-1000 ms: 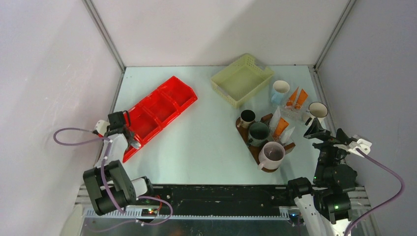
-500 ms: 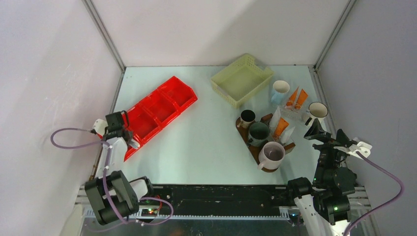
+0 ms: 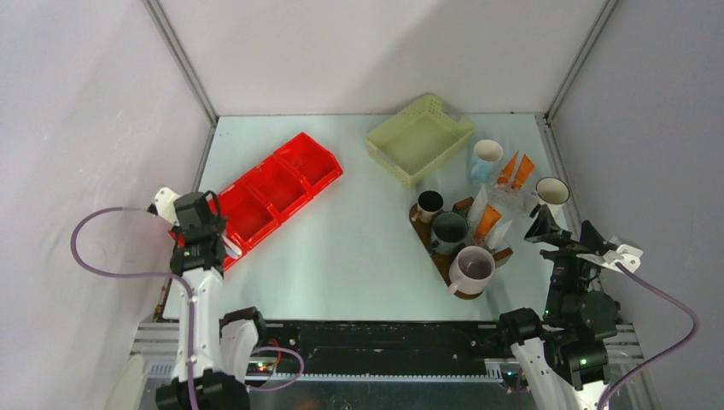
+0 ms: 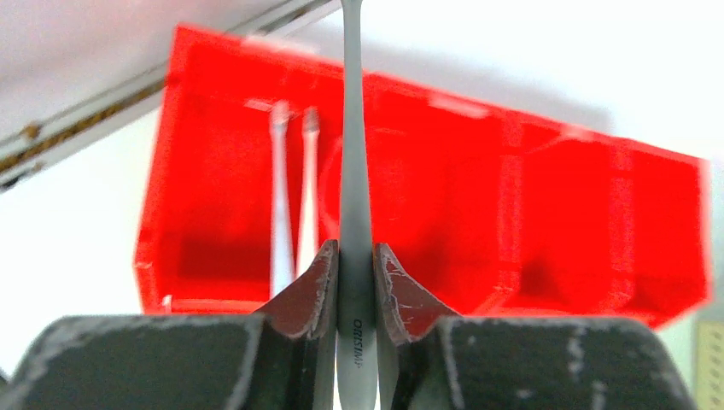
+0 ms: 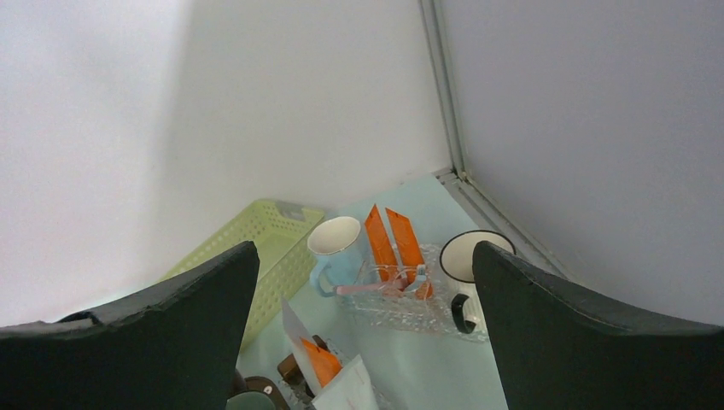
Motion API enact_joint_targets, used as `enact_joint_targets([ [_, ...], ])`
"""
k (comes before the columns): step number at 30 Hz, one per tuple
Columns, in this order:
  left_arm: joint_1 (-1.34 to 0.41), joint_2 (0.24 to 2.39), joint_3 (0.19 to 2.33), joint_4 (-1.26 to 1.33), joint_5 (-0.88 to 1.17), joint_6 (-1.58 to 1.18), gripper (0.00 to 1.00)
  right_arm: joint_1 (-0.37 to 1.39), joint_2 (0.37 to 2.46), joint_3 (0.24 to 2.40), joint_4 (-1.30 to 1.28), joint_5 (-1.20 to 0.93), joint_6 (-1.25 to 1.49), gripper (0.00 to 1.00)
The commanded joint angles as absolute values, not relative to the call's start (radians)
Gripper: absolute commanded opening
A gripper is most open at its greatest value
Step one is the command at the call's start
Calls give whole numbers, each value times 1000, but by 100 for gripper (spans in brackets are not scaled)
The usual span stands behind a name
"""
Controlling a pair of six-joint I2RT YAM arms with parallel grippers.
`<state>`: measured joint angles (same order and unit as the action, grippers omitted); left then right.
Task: Prepare toiletry sets of a toothbrush and toothpaste on the tray
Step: Pick up the toothbrush from the storage box.
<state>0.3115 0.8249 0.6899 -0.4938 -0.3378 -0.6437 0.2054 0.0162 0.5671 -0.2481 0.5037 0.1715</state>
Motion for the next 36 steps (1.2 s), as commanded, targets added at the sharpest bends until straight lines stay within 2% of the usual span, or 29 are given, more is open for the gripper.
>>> enact_joint_targets([
  [1,175,700,731,-377,-331,-484,0,211,35,580,-209,424,155,98],
  [8,-27,589,699,-141,-174,-302,0,212,129,638,-251,183,124,95],
  [13,-145,585,668,5,7,-218,0,212,236,733,-329,48,110,94],
  [20,-288,633,641,180,308,-135,0,213,381,843,-381,-258,104,95],
  [27,-469,680,628,310,355,-60,0,213,504,880,-304,-566,169,92],
  [36,-654,784,626,488,456,-43,0,299,626,880,-114,-691,289,87],
])
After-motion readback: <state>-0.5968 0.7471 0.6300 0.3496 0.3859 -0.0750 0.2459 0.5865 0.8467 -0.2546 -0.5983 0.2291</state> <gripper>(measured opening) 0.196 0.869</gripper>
